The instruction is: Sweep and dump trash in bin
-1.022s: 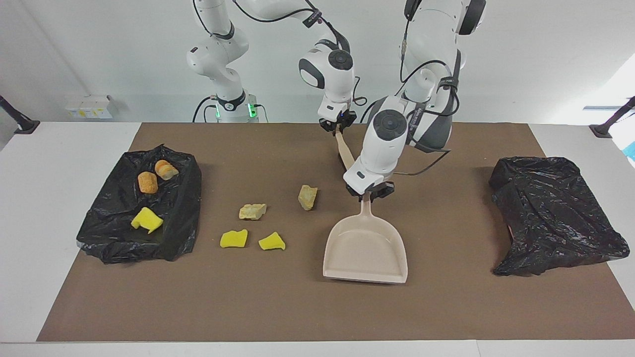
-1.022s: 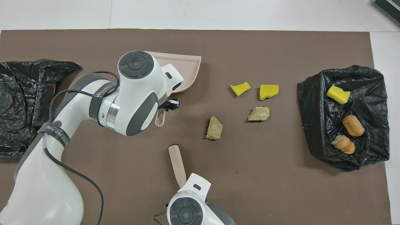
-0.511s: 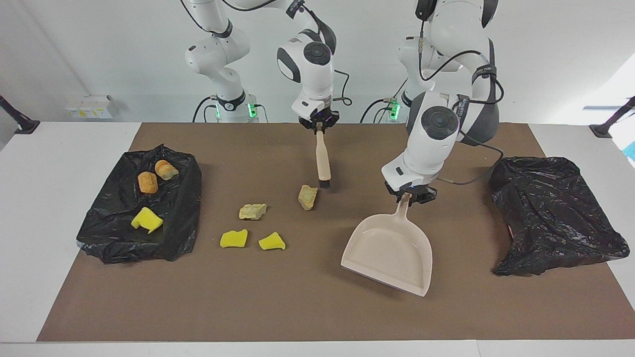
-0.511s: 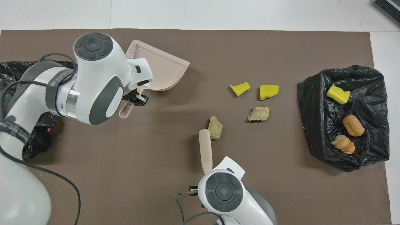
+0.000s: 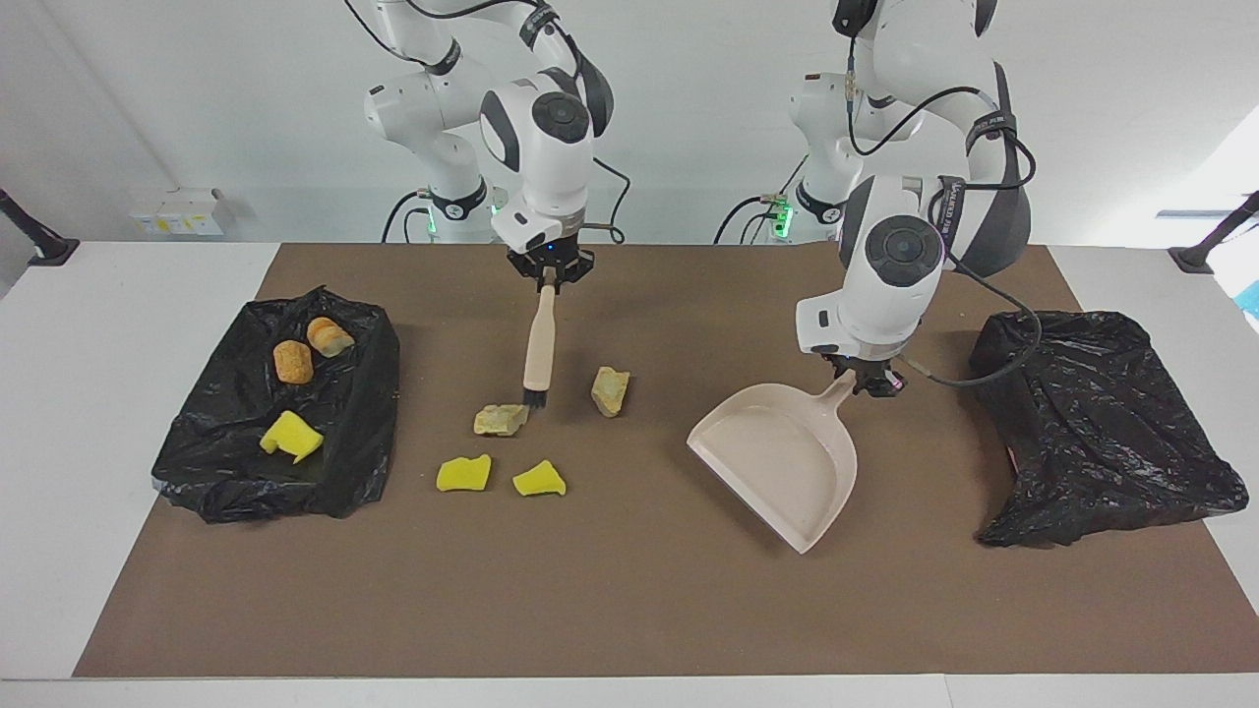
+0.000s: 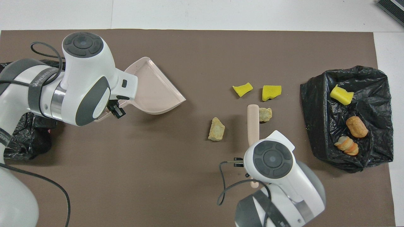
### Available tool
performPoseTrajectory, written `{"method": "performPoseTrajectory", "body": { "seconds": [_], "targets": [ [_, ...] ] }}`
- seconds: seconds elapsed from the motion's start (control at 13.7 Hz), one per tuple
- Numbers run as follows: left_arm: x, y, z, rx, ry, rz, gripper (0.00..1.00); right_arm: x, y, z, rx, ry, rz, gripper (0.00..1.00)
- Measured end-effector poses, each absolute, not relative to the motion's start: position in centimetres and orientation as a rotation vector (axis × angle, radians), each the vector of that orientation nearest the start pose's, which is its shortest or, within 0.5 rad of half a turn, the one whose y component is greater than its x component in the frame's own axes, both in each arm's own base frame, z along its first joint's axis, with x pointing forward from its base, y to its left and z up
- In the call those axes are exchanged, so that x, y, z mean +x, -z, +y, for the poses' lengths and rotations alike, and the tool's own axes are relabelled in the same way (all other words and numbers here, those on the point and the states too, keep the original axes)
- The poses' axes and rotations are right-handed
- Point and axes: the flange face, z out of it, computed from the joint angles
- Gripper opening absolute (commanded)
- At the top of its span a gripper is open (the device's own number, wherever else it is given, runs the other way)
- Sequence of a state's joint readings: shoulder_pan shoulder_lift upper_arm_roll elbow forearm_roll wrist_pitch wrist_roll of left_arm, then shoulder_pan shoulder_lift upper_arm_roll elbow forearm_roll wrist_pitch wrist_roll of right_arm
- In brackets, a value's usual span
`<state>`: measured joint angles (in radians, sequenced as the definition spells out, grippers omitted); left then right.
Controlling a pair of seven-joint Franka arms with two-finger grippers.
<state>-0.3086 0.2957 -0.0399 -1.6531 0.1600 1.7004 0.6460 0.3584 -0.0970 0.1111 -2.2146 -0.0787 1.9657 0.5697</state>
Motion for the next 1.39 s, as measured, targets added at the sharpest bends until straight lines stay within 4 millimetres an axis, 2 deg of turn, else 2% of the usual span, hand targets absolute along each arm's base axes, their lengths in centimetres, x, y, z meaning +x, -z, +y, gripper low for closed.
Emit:
{"method": "performPoseTrajectory", "body": {
  "seconds": [0.15, 0.29, 0.44, 0.58, 0.66, 0.73, 0.88, 1.09, 1.39],
  "targets": [
    [56.1, -41.1, -20.3, -2.512, -0.464, 1.653, 0.00, 48.4, -40.0, 16.5, -3.276, -0.185, 0.080, 0.00],
    [53.0, -40.4, -22.7, -2.408, -0.459, 1.762, 0.00, 51.2, -38.8, 11.8, -3.295, -0.211, 0.086, 0.00],
    [49.3, -40.0, -25.7, -2.319, -0.438, 1.854, 0.00, 52.8, -37.4, 9.2, -3.299, -0.241, 0.145, 0.00],
    [47.1, -40.1, -27.4, -2.281, -0.418, 1.886, 0.00, 54.1, -36.1, 7.3, -3.290, -0.274, 0.195, 0.00],
    [46.2, -40.0, -27.9, -2.286, -0.402, 1.873, 0.00, 54.5, -35.4, 7.0, -3.287, -0.296, 0.197, 0.00],
    [45.4, -39.8, -28.5, -2.310, -0.362, 1.838, 0.00, 54.7, -34.6, 7.4, -3.286, -0.314, 0.182, 0.00],
    [43.6, -38.8, -30.0, -2.397, -0.307, 1.699, 0.00, 54.7, -33.9, 9.9, -3.288, -0.326, 0.106, 0.00],
    [41.9, -37.9, -31.5, -2.470, -0.290, 1.559, 0.00, 53.5, -33.6, 15.8, -3.266, -0.333, -0.034, 0.00],
    [42.1, -37.9, -31.3, -2.481, -0.286, 1.543, 0.00, 50.8, -33.8, 23.5, -3.168, -0.368, -0.141, 0.00]
  ]
}}
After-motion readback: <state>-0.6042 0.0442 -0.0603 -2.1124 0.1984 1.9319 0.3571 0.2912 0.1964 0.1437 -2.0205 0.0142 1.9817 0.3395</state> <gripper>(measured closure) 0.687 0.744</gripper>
